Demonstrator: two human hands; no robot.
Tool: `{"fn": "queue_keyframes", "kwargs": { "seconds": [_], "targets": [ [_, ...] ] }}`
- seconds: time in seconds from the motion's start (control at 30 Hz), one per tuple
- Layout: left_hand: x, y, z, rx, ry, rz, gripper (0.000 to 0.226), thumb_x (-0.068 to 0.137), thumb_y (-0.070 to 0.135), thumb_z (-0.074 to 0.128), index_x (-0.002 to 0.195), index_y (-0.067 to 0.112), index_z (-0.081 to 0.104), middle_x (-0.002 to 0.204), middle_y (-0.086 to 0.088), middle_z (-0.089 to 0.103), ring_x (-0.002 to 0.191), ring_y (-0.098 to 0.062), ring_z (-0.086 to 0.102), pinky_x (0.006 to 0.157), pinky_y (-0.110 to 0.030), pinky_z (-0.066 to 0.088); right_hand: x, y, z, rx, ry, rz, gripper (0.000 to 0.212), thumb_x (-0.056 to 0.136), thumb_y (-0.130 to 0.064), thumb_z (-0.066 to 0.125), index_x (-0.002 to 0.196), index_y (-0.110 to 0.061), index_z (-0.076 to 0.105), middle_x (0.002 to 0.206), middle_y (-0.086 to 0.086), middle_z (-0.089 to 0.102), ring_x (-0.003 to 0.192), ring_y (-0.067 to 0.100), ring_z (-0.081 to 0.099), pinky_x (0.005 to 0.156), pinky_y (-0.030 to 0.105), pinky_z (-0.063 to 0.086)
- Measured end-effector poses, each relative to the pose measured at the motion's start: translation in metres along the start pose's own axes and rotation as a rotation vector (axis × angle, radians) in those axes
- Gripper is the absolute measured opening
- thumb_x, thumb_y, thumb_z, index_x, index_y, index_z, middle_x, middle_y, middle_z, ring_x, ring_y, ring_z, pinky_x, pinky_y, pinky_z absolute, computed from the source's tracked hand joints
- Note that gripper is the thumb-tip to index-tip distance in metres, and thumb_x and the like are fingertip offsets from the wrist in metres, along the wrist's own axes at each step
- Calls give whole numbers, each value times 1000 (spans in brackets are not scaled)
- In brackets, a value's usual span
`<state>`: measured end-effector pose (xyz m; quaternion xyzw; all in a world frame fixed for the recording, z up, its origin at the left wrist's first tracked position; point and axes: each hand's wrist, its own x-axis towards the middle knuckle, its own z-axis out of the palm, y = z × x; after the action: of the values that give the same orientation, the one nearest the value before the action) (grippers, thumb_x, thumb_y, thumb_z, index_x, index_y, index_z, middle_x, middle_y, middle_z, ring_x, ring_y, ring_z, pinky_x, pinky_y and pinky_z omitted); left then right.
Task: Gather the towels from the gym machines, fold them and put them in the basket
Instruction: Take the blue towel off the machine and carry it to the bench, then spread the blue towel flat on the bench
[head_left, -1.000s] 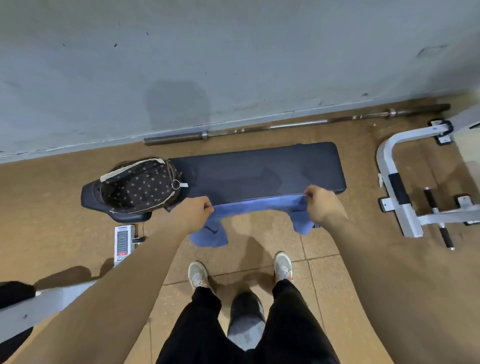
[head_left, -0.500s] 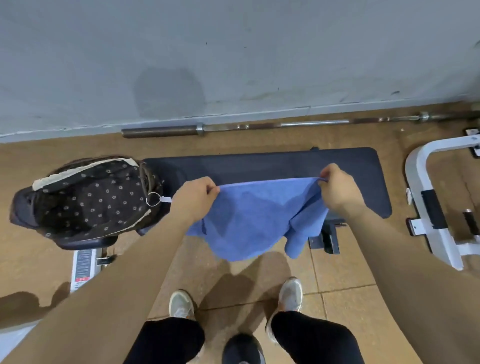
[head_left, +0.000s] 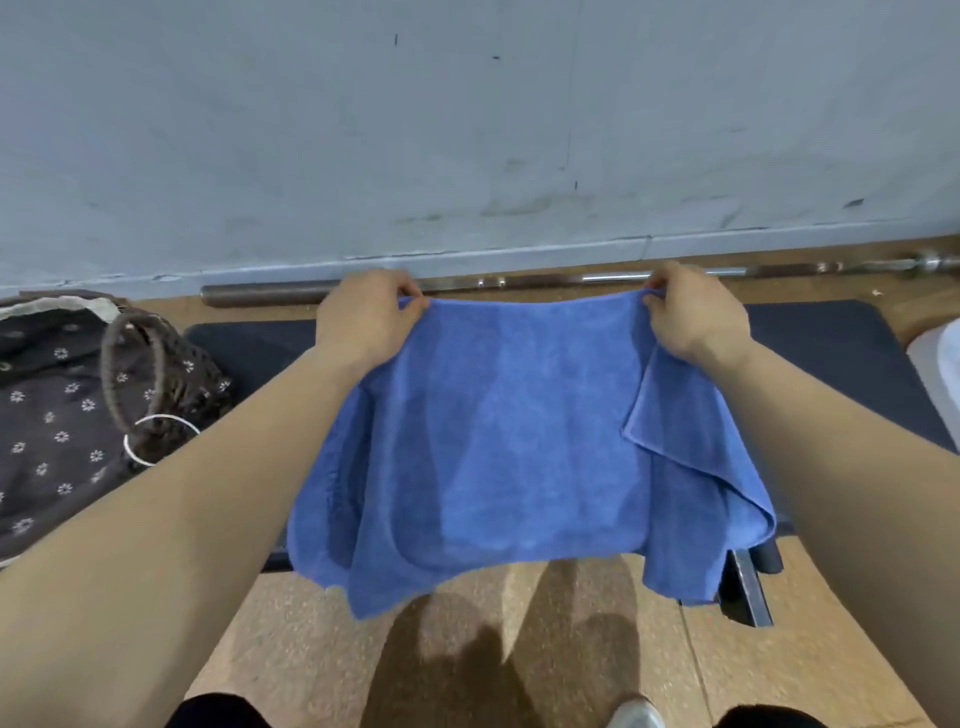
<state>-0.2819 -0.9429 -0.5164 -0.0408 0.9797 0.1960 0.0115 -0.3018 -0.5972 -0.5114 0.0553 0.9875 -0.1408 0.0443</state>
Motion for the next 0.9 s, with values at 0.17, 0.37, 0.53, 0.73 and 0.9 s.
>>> {"fn": "queue_keyframes", "kwargs": {
  "seconds": [0.17,0.37,0.53,0.73,0.9],
  "targets": [
    [15,1,8,13,-1,-6,16,92,39,57,97,30,70,102,2,67,103,-26,59,74,-38,50,7,-6,12,-97,69,42,19,99,-24,48,113,-16,59,121,16,56,111,39,55,85,45,46],
    [-54,-10,2,-134,179,-55,36,98,18,46,132,21,57,135,-2,51,128,-23,41,90,-42,46,-53,-55,17,-104,324,-98,33,91,-18,54,121,-10,63,123,16,57,112,42,51,90,48,40],
    [-141,-30,15,-94,161,-69,49,96,8,46,145,9,46,157,-7,36,146,-26,28,117,-41,30,-137,-116,43,-21,23,-411,53,93,-42,47,140,-17,53,147,8,47,129,35,45,104,45,37],
    [-135,-32,9,10,-35,-88,67,103,37,39,157,9,13,166,-14,4,153,-30,3,123,-42,11,-175,-135,84,-86,-214,-439,68,101,-58,23,160,-32,1,168,-3,-9,154,19,-9,124,44,-2],
    [-111,-31,-11,63,63,-227,59,95,32,51,147,11,32,146,-15,44,129,-38,41,101,-46,38,-177,-134,90,-137,-138,-434,69,99,-61,21,159,-35,0,167,-6,-11,154,16,-12,124,43,-4]
  ]
}}
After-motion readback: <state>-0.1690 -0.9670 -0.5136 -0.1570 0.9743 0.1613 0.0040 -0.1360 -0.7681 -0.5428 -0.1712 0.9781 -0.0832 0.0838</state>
